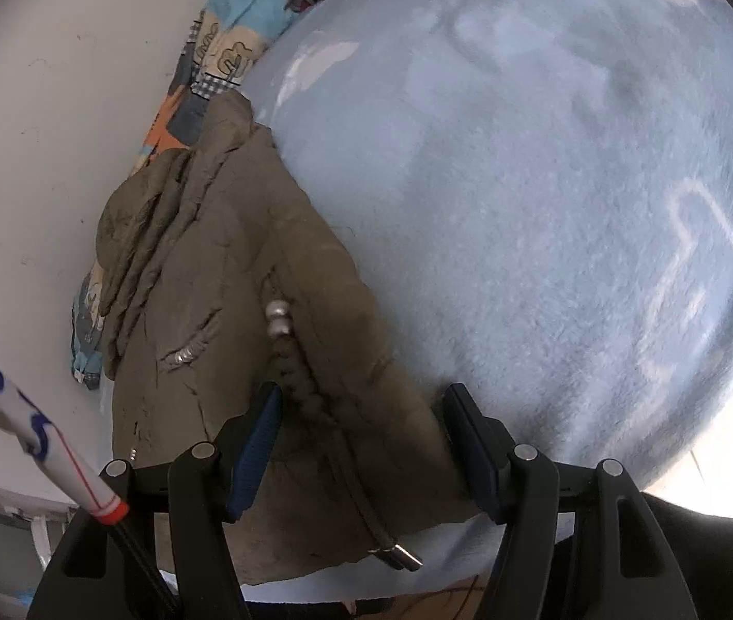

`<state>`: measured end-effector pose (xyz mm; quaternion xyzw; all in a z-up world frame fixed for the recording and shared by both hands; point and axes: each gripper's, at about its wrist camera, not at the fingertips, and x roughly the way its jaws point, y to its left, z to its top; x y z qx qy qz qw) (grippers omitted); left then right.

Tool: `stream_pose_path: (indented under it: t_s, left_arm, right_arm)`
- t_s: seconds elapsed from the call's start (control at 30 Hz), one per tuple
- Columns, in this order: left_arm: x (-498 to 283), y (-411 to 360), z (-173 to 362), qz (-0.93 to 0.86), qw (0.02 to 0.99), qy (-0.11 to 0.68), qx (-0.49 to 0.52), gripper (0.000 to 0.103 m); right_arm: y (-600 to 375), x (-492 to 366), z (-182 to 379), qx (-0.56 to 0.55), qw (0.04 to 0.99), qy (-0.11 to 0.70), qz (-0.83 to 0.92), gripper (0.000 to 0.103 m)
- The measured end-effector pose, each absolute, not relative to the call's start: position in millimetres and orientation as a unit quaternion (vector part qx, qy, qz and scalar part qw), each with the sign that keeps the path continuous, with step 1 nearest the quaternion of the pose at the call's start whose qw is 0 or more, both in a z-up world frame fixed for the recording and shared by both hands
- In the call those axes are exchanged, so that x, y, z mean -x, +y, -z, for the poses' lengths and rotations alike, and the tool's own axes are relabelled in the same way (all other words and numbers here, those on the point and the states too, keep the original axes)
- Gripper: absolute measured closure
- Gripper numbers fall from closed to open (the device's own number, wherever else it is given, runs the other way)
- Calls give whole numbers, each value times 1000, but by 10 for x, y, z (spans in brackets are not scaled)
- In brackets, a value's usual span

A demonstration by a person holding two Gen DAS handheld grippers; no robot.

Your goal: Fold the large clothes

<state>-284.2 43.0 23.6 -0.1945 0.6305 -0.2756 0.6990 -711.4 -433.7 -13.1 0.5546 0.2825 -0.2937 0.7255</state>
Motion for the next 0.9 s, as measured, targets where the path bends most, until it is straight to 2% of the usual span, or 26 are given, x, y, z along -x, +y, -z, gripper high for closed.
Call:
stream_pose_path:
  t_s: [0.23,0.33,0.37,0.4,0.6,0.63,0.67,0.7,0.73,0.8,0.9]
  left_arm:
    - [3104,57,-433,302,743,591,87,2]
    - [3185,-60,-509,295,770,564,43,17]
    - [3189,-81,-506,290,776,560,35,24]
    - [3188,-99,-489,287,777,559,30,25]
    - [3144,-126,-413,273,782,559,37,26]
    - [3145,-137,-410,271,784,558,36,26]
    - [3150,-152,-413,270,786,555,31,26]
    - [3159,-181,-425,271,789,550,26,27]
    - [3170,-188,-443,272,794,544,21,27]
    - [3203,-216,-483,272,806,526,2,36]
    - [3257,-283,-488,267,817,511,-34,38]
  right_arm:
    - [-4147,6838,169,-557,742,307,209,33]
    - [-4014,6725,55,-512,769,318,213,34]
    - [-3998,6713,64,-505,769,321,227,37]
    - [-4009,6727,98,-506,763,322,243,42]
    - [-4036,6708,204,-527,748,315,252,45]
    - [-4041,6718,191,-527,751,310,249,51]
    - [-4042,6723,153,-526,756,304,244,67]
    - [-4023,6721,90,-518,768,291,239,73]
    - [-3999,6724,23,-504,779,286,239,75]
    - [-3959,6689,-54,-483,791,287,241,77]
    - [-3990,6665,39,-496,779,297,244,77]
